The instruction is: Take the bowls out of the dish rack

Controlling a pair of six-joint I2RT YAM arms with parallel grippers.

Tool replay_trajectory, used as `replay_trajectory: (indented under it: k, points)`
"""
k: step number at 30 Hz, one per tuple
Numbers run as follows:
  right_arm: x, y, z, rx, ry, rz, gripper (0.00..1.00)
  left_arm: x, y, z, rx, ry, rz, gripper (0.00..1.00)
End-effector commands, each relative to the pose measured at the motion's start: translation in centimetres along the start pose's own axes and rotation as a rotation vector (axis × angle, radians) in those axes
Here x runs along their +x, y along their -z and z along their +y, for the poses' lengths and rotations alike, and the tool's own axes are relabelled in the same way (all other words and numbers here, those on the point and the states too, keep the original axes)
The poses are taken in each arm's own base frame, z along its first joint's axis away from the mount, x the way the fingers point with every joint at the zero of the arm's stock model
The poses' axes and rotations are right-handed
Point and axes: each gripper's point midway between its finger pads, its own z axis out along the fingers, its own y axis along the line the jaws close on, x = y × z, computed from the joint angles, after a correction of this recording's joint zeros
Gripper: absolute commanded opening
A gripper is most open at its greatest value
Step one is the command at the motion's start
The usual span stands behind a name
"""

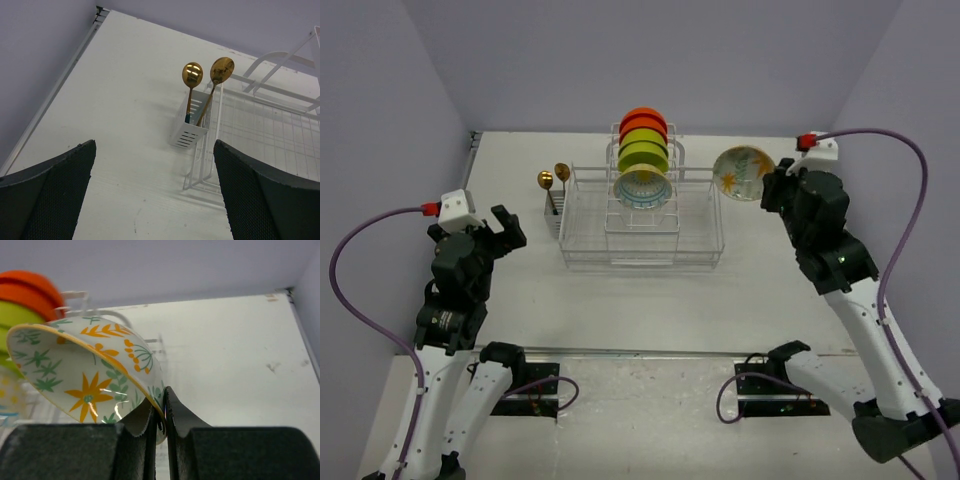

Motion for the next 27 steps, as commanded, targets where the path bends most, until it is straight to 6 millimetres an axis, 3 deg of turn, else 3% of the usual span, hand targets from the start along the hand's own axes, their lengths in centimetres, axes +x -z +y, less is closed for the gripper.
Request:
replay_trajectory:
  k: [1,2,3,4,5,6,7,11,16,19,20,27]
  points:
    - [0.3,0.2,-3.7,0.045,-0.199,0.069,0.0,-0.8,-0.3,-0.1,0.009,-0.004,-0.032,1.0]
    - [1.1,-0.4,-4.6,0.048,-0.228,0.101,0.0,-0.8,-0.2,-0.1,0.009,-0.003,-0.034,1.0]
    - [2.0,-1.6,-8.6,0.154,-0.309,0.122,0.0,-0.8,-0.2,-0.1,0.009,-0.004,-0.033,1.0]
    - [3.0,-2.2,-10.5,0.187,-0.366,0.151,0.0,-0.8,-0.2,-0.1,0.008,-0.004,-0.033,1.0]
    - [4.7,-2.9,-11.1,0.159,-0.431,0.21,0.0,-0.7,-0.2,-0.1,0.007,-0.005,-0.031,1.0]
    - [6.7,-4.3,-14.3,0.237,-0.538,0.257,0.0,-0.8,-0.2,-0.1,0.007,-0.004,-0.032,1.0]
    - [8.1,-4.9,-15.2,0.251,-0.598,0.293,0.0,-0.8,-0.2,-0.1,0.006,-0.004,-0.032,1.0]
    - [12.2,-8.3,-16.7,0.2,-0.805,0.395,0.0,-0.8,-0.2,0.2,-0.008,-0.003,-0.035,1.0]
    - [16.2,-11.0,-19.9,0.341,-0.853,0.464,0.0,-0.9,0.0,0.2,-0.006,-0.001,-0.04,1.0]
    - [17.6,-12.1,-20.4,0.351,-0.877,0.527,0.0,-0.9,-0.1,0.2,-0.008,0.0,-0.039,1.0]
    - [19.5,-12.6,-20.8,0.371,-0.895,0.578,0.0,-0.9,-0.1,0.2,-0.009,0.0,-0.041,1.0]
    - [25.2,-12.8,-22.4,0.469,-0.893,0.692,0.07,-0.8,-0.1,0.1,-0.004,-0.001,-0.037,1.0]
